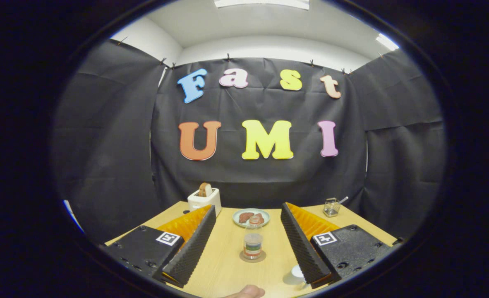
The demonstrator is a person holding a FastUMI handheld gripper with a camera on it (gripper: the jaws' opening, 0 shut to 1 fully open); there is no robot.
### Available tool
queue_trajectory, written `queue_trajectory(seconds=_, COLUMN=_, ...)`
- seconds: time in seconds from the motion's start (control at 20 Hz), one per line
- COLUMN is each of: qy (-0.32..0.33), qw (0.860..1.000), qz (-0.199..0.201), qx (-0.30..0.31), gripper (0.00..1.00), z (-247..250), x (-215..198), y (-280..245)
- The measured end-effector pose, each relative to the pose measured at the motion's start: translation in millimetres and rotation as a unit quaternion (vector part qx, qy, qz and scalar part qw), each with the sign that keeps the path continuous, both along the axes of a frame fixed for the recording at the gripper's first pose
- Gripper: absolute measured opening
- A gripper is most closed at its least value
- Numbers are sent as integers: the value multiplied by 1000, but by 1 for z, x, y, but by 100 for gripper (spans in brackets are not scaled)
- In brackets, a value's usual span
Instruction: Take the bottle from table, then pour the juice into the cup, finally place the bottle on the coaster
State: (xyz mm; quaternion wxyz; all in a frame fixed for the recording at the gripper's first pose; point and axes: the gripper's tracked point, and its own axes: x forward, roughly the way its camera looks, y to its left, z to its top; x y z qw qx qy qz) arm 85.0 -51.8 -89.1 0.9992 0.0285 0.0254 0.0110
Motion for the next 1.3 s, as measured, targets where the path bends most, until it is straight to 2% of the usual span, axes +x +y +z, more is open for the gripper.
queue_trajectory(seconds=0.1, qy=-13, qw=1000, qz=1, qx=27, gripper=100, z=19, x=-19, y=-1)
queue_trajectory(seconds=0.3, qy=-6, qw=998, qz=-28, qx=58, gripper=100, z=27, x=-57, y=-33)
queue_trajectory(seconds=0.45, qy=-6, qw=997, qz=-42, qx=57, gripper=99, z=26, x=-83, y=-54)
queue_trajectory(seconds=0.55, qy=1, qw=999, qz=-42, qx=33, gripper=99, z=18, x=-94, y=-61)
queue_trajectory(seconds=0.65, qy=12, qw=998, qz=-52, qx=23, gripper=100, z=11, x=-99, y=-66)
queue_trajectory(seconds=0.9, qy=-7, qw=999, qz=-28, qx=15, gripper=100, z=27, x=-107, y=-45)
queue_trajectory(seconds=1.3, qy=-6, qw=1000, qz=-28, qx=5, gripper=100, z=23, x=-116, y=-24)
